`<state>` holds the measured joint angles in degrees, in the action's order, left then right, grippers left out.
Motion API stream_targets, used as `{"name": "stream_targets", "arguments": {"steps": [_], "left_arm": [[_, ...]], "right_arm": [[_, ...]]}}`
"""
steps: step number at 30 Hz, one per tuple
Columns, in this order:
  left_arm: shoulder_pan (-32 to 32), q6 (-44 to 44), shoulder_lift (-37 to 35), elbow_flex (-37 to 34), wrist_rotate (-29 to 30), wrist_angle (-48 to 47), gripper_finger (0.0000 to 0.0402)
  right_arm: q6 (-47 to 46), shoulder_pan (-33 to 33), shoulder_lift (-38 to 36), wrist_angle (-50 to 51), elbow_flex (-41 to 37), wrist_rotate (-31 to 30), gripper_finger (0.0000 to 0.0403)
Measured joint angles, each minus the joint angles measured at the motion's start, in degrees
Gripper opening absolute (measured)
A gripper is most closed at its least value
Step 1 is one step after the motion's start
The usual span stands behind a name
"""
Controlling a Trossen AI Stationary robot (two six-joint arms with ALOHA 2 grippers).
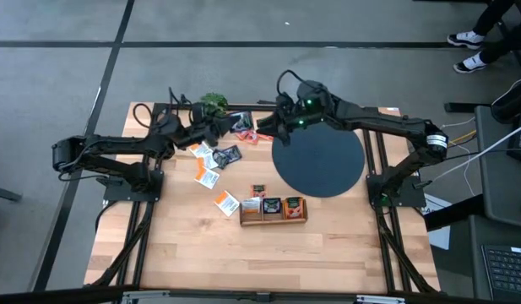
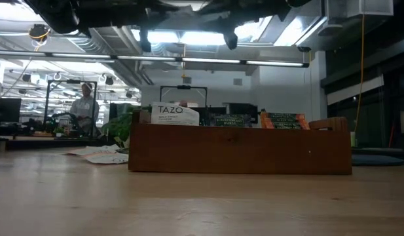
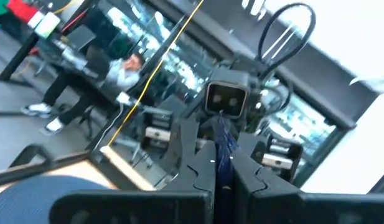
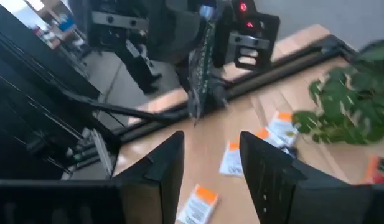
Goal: Pick & Place Tea
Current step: Put the purple tea bag into the middle section of the wooden organizer
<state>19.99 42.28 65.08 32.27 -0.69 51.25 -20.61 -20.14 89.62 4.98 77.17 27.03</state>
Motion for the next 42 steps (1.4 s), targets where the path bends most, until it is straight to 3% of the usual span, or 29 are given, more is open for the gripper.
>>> {"name": "stream_targets", "arguments": {"steps": [8, 19, 30, 42], "left_arm": [[-0.11, -0.53, 0.51, 0.24, 1.12, 1.36, 0.0007], [-1.64, -4.7, 8.89, 8.43, -2.27, 1.44, 0.0007], [-0.59, -4.7, 8.76, 8.41, -5.02, 0.49, 0.0008], [-0.92, -4.63, 8.76, 8.41, -5.6, -2.13, 0.0009]], "right_arm": [[-0.27, -0.02, -0.02, -2.73, -0.02, -0.04, 0.0157], [-1.81, 0.07, -0.02, -4.9, -0.02, -0.09, 0.0155], [-1.62, 0.16, -0.02, -2.47, -0.07, -0.02, 0.0067], [-1.09, 0.15, -0.04, -2.47, -0.07, 1.85, 0.001]]}}
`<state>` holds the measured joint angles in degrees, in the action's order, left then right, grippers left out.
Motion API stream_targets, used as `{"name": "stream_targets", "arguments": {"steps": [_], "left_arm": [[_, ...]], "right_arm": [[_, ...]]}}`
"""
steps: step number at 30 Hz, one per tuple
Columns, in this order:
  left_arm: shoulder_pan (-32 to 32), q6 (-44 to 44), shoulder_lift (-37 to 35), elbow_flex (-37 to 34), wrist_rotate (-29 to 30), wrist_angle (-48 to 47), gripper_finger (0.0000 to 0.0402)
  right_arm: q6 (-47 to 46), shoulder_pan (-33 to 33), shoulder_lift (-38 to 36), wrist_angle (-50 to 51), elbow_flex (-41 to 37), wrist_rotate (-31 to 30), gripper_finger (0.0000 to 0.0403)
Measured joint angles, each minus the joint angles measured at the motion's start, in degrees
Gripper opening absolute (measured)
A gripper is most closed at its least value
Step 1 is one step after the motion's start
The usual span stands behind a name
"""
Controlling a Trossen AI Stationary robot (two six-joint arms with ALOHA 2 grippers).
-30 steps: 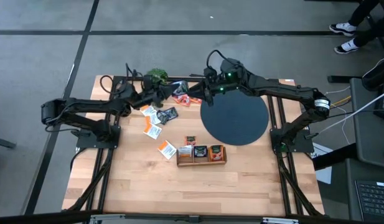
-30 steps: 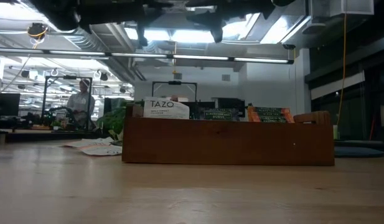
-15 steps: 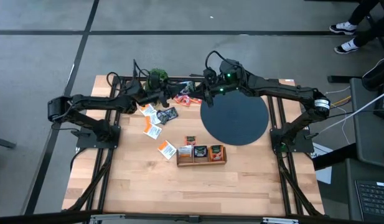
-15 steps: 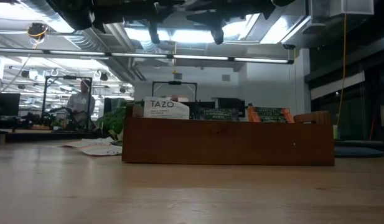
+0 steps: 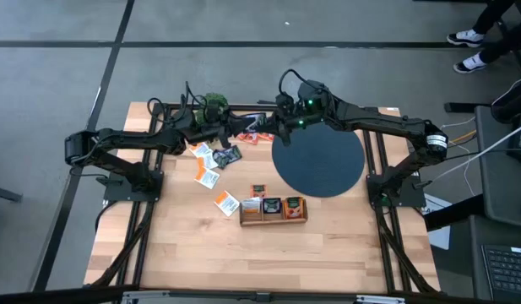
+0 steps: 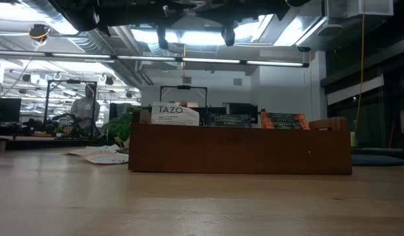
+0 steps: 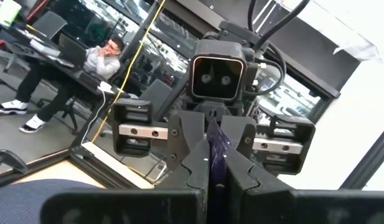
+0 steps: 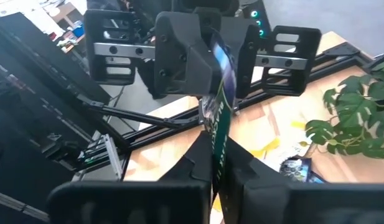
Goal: Pick & Place Tea
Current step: Put the purple tea bag into the middle section of the wooden organizer
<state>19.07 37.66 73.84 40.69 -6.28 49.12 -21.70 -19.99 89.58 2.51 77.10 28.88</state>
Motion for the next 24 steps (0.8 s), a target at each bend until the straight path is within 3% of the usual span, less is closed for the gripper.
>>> {"name": "stream_targets", "arguments": {"steps": [7, 19, 24], "left_arm": [[0.96, -0.54, -0.02, 0.0, -4.81, -1.13, 0.0029], [1.03, -2.32, -0.02, 0.0, -6.45, -7.88, 0.0083], [1.03, 1.28, -0.02, 0.33, -13.85, -11.4, 0.0103]], "right_arm": [[-0.07, 0.0, 0.0, 2.12, 0.0, 3.93, 0.0008], [6.58, 1.13, -2.11, 20.82, 0.07, 5.57, 0.0005], [8.77, 2.74, -2.37, 26.86, 0.07, 7.32, 0.0005]]}}
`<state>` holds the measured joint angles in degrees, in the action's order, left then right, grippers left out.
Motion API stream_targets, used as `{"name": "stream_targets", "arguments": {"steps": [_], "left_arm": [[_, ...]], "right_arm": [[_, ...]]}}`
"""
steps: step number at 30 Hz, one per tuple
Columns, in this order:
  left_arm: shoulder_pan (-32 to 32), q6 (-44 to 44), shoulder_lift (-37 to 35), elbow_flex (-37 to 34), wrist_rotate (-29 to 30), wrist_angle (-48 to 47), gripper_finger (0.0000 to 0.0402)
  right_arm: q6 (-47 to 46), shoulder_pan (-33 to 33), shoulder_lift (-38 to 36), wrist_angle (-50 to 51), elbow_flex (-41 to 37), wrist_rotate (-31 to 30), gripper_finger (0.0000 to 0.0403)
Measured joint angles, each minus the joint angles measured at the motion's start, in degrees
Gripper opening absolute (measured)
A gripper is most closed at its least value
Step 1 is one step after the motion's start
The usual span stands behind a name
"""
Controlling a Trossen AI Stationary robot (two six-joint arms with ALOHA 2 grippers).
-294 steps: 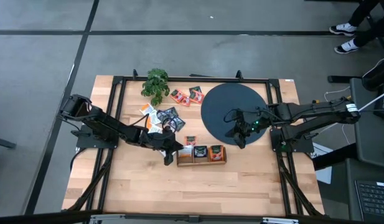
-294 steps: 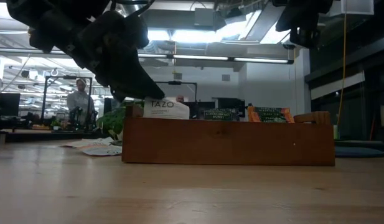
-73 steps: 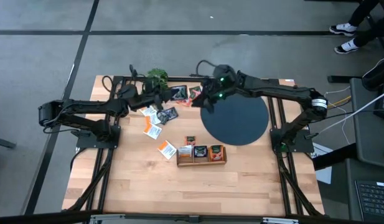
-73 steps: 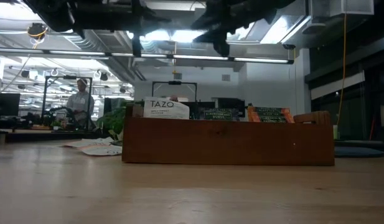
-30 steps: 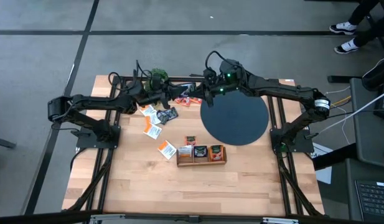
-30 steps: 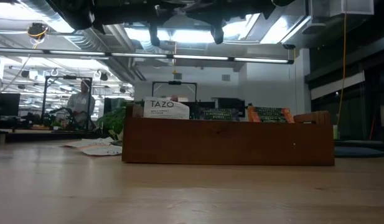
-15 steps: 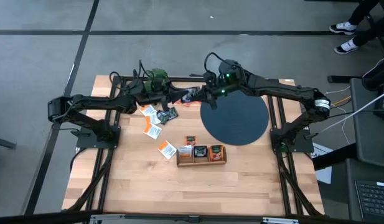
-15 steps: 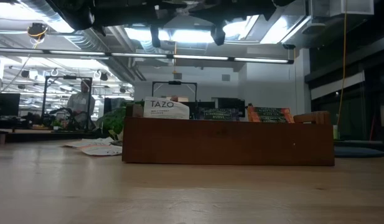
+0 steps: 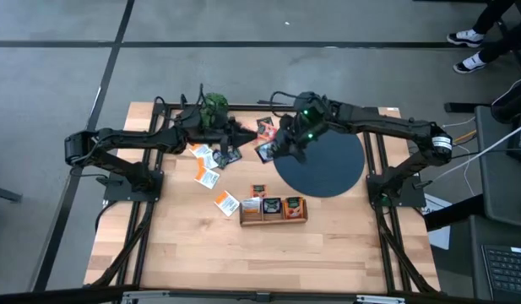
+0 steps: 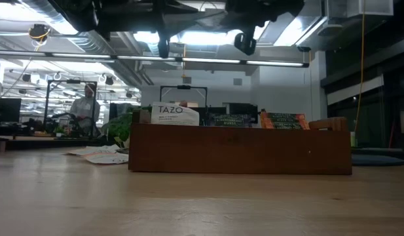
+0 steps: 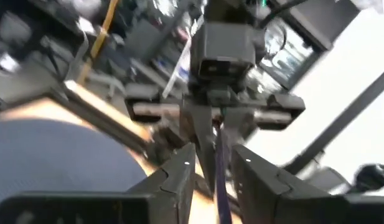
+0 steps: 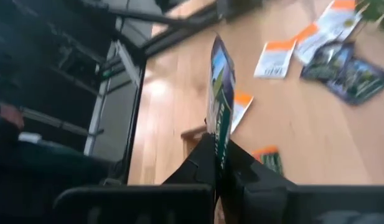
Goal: Pick & Place Tea
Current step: Put the purple tea bag into the middle section of the wooden organizer
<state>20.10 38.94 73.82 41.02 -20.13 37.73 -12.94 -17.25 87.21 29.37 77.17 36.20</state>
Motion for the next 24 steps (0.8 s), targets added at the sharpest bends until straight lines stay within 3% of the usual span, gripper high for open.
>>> {"name": "stream_targets", "arguments": {"steps": [4, 11, 18, 24], "left_arm": [[-0.41, -2.68, 0.0, 4.7, -5.54, -11.64, 0.0117], [-1.05, -11.08, -0.04, 14.68, -5.58, -32.84, 0.0131], [-1.05, -9.8, 0.06, 16.3, -11.06, -35.61, 0.0132], [-2.06, -8.15, 2.26, 16.3, -11.49, -35.79, 0.0132]], "right_arm": [[1.65, 0.98, -0.01, 3.05, 0.0, 0.16, 0.0005], [1.67, 1.0, -0.01, 3.73, 0.0, 0.97, 0.0005], [2.72, 1.0, -0.01, 1.21, 0.0, 0.99, 0.0005], [2.65, 1.0, -0.01, -1.7, 0.0, 0.99, 0.0005]]}}
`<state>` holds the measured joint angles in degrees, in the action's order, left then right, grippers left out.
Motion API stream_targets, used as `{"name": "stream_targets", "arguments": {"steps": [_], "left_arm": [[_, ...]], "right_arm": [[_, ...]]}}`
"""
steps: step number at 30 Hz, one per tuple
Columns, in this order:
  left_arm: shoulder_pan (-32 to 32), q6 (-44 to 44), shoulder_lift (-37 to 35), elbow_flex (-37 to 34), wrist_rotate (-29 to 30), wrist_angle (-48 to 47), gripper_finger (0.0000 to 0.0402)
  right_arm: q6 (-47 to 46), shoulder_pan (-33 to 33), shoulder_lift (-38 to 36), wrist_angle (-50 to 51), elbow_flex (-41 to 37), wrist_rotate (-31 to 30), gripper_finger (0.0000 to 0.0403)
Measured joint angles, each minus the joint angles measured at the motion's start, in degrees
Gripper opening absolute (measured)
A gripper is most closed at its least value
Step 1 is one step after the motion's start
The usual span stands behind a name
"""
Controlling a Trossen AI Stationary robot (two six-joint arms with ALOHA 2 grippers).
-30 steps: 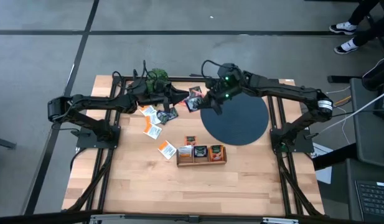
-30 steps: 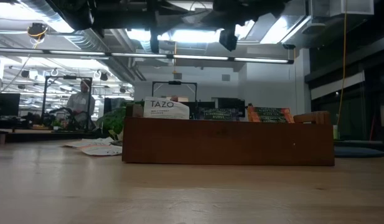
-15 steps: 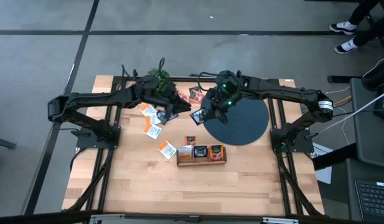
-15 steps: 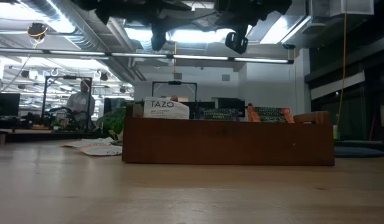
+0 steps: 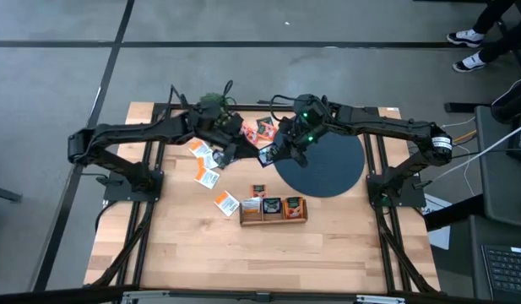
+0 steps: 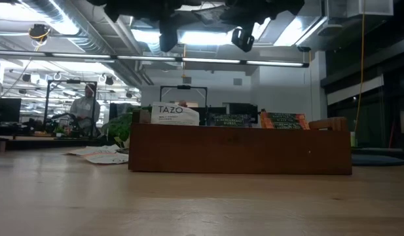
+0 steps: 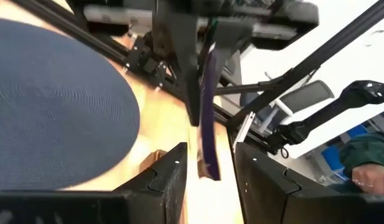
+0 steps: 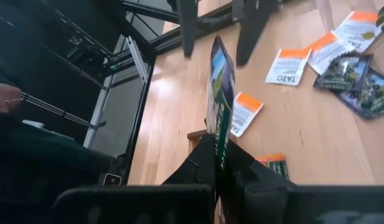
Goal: Pick & Place Tea
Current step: Put the purple tea bag into the middle section of the wooden organizer
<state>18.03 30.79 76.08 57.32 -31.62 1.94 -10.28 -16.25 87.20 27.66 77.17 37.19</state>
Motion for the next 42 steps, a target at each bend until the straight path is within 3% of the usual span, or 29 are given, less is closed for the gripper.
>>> {"name": "stream_targets", "arguments": {"steps": [9, 18, 22, 26, 31, 37, 42], "left_arm": [[-0.38, 0.64, 2.63, -0.02, 2.4, 0.61, 0.0121], [-0.41, -1.55, 2.64, -0.03, 2.87, 1.32, 0.0013], [-0.57, -1.51, 2.64, -0.03, 3.22, 1.26, 0.0013], [-1.05, -0.86, 2.64, -0.04, 5.01, 0.89, 0.001], [-1.05, 0.7, 2.29, -2.74, 4.98, 2.0, 0.0009], [-0.35, 6.17, 0.84, -10.26, 5.42, 15.71, 0.0008], [-0.23, 12.08, -0.57, -17.65, 11.76, 29.0, 0.0008]], "right_arm": [[-0.04, 0.0, 0.0, -0.2, 0.0, -0.02, 0.0008], [0.02, -0.02, 0.02, -0.03, 0.0, -0.25, 0.0011], [-0.32, -0.02, 0.02, 0.21, 0.0, -1.48, 0.0011], [-1.62, 0.01, 0.02, 1.73, 0.0, -8.14, 0.0025], [-1.49, -0.72, 0.02, 4.83, 0.0, -5.87, 0.0074], [-1.57, -1.27, 0.0, 5.68, 0.0, -4.75, 0.0134], [-1.66, -1.27, -0.04, 4.41, 0.0, -4.73, 0.0165]]}}
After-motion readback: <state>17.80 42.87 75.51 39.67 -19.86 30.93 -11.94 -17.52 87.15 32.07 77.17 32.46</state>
